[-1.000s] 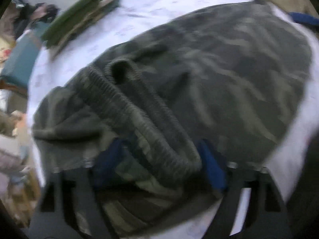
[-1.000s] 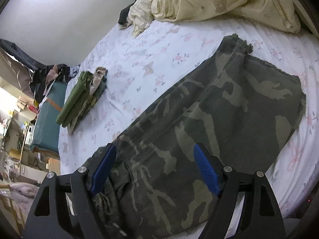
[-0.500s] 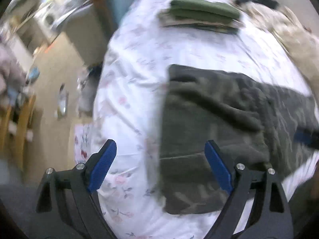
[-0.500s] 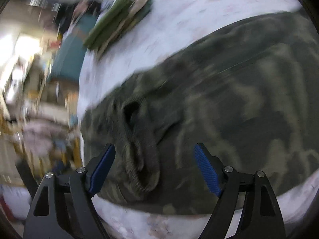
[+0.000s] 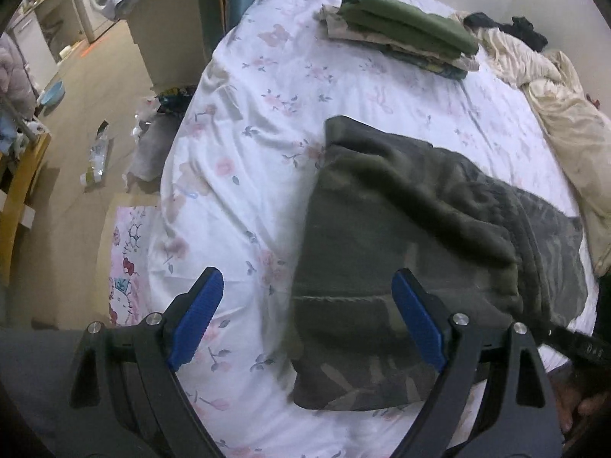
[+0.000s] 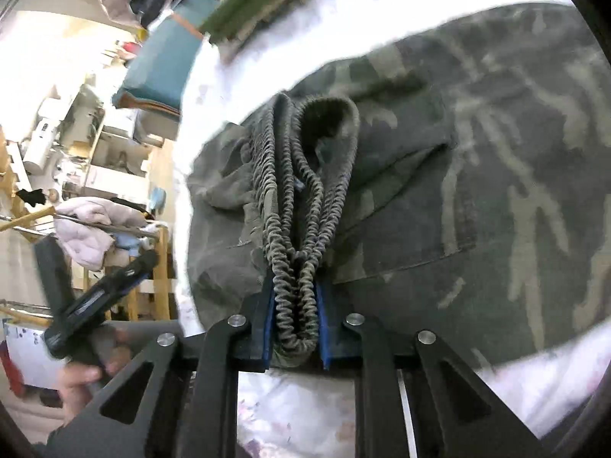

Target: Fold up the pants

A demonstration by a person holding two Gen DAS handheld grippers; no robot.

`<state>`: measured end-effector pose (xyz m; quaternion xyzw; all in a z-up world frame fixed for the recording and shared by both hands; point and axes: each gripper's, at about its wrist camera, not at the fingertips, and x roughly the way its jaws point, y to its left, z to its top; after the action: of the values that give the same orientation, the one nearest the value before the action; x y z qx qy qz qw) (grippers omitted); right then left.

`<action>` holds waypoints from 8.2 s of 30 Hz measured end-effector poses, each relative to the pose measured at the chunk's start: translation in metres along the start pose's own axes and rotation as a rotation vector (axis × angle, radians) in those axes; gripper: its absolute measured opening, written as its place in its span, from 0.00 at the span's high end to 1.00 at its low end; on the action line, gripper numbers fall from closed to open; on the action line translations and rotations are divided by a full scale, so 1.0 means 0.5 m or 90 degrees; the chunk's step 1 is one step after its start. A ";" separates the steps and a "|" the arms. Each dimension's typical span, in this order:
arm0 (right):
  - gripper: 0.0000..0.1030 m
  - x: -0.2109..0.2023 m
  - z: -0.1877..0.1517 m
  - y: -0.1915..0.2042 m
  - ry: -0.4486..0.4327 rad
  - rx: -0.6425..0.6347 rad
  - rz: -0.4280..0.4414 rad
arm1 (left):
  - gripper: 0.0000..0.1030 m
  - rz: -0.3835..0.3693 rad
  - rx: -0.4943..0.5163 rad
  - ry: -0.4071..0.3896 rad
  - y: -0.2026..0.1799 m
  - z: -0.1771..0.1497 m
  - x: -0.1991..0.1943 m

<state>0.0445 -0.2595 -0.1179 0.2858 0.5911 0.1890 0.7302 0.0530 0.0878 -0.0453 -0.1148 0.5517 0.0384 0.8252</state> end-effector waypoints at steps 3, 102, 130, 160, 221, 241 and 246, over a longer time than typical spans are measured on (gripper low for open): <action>0.74 0.053 -0.030 -0.039 0.083 -0.006 -0.101 | 0.15 -0.010 -0.010 0.013 0.003 0.004 0.007; 0.01 -0.031 -0.180 -0.192 -0.176 0.361 0.059 | 0.19 -0.031 0.088 -0.028 -0.123 -0.029 0.034; 0.94 -0.474 0.016 -0.469 -0.642 0.391 -0.284 | 0.15 -0.009 0.049 0.041 -0.125 -0.027 0.151; 0.95 0.002 -0.070 0.108 -0.081 -0.413 -0.152 | 0.15 -0.041 0.023 0.064 -0.116 -0.030 0.137; 0.32 -0.157 0.188 -0.253 -0.134 0.186 -0.178 | 0.15 0.024 0.068 0.040 -0.119 -0.048 0.123; 0.86 -0.075 0.023 -0.238 0.019 0.099 -0.214 | 0.15 0.011 0.065 -0.007 -0.100 -0.051 0.080; 0.87 -0.132 0.001 -0.140 -0.083 0.029 -0.167 | 0.15 0.015 0.054 -0.012 -0.088 -0.047 0.079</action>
<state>0.0254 -0.3536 -0.1127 0.2339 0.5788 0.0594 0.7789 0.0555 0.0374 -0.0836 -0.0729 0.5466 0.0258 0.8338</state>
